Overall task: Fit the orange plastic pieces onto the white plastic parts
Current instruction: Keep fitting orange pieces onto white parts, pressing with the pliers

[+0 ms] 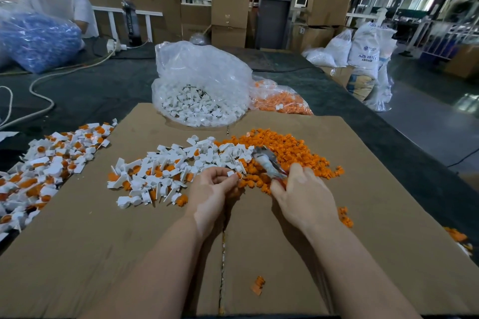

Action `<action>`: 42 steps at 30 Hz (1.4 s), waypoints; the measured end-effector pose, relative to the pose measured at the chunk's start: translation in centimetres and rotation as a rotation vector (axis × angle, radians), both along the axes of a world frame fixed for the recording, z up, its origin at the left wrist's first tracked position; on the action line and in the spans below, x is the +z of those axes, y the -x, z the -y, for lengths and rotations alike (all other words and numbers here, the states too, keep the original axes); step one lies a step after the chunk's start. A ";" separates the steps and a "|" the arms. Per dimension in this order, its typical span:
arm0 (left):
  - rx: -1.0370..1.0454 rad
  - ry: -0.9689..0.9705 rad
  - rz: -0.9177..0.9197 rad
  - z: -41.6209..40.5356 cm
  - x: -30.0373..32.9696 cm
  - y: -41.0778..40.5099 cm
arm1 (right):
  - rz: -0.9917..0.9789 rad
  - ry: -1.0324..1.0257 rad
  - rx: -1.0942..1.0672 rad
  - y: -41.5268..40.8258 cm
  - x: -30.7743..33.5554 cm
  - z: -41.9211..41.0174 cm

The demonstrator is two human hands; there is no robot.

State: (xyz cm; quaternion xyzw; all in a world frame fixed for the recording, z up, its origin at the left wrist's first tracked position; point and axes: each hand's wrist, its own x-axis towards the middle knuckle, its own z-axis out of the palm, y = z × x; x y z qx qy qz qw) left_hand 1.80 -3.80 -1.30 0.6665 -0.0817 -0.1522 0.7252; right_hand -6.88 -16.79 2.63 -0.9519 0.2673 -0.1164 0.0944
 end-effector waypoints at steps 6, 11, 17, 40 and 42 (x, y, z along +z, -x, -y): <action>0.001 0.094 -0.109 -0.2 0.4 -0.4 | -0.136 -0.416 0.209 -0.2 1.6 -0.7; 0.002 0.099 -0.115 -0.2 0.6 -0.2 | -0.183 -0.544 0.257 0.4 2.8 -0.9; 0.018 0.102 -0.114 -0.1 0.7 -0.2 | -0.243 -0.597 0.285 1.0 3.5 -0.7; 0.014 0.104 -0.099 -0.2 0.7 0.0 | -0.268 -0.516 0.313 1.1 3.3 -1.3; 0.006 0.106 -0.103 -0.2 0.6 -0.1 | -0.251 -0.466 0.325 1.0 3.1 -1.5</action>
